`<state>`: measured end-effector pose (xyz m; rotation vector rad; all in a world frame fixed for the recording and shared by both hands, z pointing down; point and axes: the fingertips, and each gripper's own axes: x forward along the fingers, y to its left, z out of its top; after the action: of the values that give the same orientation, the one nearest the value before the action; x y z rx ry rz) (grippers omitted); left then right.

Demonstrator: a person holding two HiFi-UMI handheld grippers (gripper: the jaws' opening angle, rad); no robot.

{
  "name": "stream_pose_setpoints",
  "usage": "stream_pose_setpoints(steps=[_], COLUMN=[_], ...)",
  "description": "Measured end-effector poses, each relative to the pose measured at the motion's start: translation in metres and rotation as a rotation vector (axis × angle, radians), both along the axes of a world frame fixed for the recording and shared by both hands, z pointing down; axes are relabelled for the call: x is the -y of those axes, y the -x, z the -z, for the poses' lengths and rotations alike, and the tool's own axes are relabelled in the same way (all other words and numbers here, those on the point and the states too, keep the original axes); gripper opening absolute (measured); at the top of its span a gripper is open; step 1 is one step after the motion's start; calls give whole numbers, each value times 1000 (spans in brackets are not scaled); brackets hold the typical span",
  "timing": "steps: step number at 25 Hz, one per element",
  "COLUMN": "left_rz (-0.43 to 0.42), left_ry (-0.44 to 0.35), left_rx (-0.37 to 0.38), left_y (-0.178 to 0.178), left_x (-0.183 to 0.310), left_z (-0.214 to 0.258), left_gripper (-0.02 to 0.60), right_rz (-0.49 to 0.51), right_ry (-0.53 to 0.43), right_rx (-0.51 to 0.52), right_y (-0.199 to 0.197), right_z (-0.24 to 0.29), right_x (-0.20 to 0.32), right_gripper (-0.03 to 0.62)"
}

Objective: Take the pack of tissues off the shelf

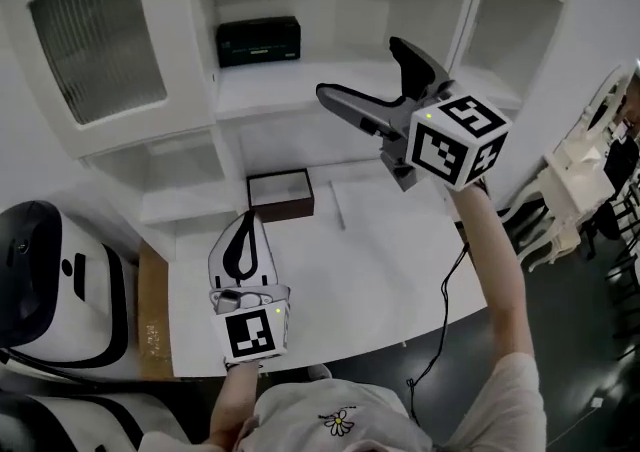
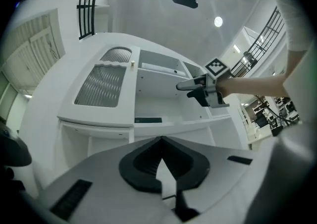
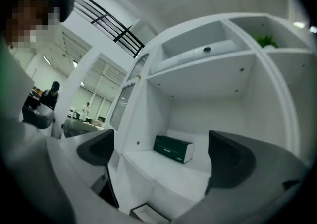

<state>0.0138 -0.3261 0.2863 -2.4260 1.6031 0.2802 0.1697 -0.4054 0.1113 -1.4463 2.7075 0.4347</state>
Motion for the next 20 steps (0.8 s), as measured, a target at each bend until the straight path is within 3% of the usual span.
stream_pose_setpoints(steps=[5, 12, 20], left_rz=[116, 274, 340], left_ry=[-15, 25, 66], left_rx=[18, -4, -6], left_y=[39, 101, 127], left_x=[3, 5, 5], left_z=[-5, -15, -26], left_gripper=[-2, -2, -2], right_rz=[152, 128, 153], right_ry=[270, 487, 559], right_rx=[-56, -131, -146], right_y=[40, 46, 64], right_z=[0, -32, -56], right_x=[77, 169, 200], right_gripper=[568, 568, 568])
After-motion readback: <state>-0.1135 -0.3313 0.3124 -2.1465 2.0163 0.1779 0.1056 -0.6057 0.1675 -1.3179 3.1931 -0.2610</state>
